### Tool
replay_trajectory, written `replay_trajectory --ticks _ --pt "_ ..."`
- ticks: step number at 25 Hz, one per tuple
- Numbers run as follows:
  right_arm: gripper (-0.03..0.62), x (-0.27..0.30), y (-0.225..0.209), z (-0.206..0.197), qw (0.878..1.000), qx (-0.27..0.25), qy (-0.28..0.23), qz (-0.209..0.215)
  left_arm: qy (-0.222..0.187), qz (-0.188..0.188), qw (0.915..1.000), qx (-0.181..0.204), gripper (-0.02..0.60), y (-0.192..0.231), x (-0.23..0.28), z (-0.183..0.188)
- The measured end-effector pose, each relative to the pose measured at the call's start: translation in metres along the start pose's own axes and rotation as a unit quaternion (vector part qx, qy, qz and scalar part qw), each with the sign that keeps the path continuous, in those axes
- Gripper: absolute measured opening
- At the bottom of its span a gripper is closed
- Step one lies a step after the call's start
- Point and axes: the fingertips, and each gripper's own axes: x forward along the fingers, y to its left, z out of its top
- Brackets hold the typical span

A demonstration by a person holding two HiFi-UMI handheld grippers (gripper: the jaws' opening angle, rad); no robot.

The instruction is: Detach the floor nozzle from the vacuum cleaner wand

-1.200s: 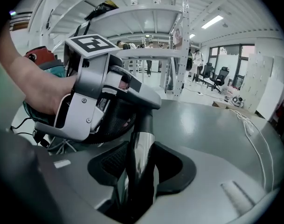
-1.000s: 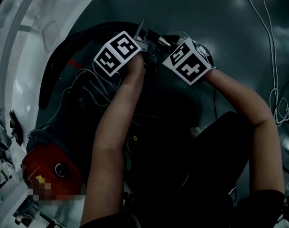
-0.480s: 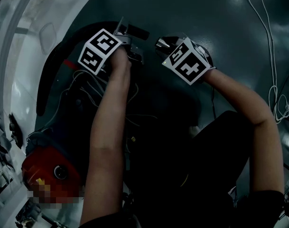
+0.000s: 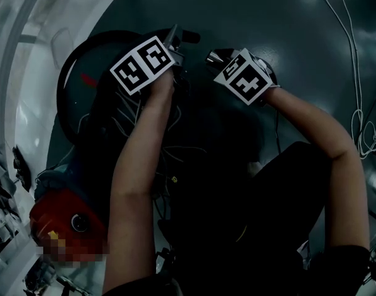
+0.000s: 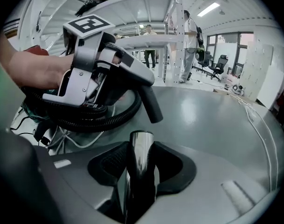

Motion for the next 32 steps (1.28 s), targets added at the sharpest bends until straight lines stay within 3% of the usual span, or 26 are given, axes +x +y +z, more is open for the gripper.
replay_trajectory --ticks 12,18,26,32 --pt "0.172 0.009 -0.010 -0.005 1.000 0.010 0.006 -0.005 0.035 0.022 0.9985 0.037 0.164 -0.007 0.007 -0.051" --pt "0.172 0.010 -0.011 -0.007 1.000 0.010 0.009 -0.006 0.052 0.024 0.9970 0.052 0.169 -0.007 0.007 -0.059" --pt "0.172 0.017 -0.018 -0.013 1.000 0.017 0.008 -0.004 0.108 0.040 0.9904 0.075 0.175 -0.007 0.013 -0.100" --pt "0.173 0.020 -0.019 -0.015 1.000 0.017 0.010 -0.007 0.130 0.066 0.9872 0.065 0.205 -0.002 0.010 -0.114"
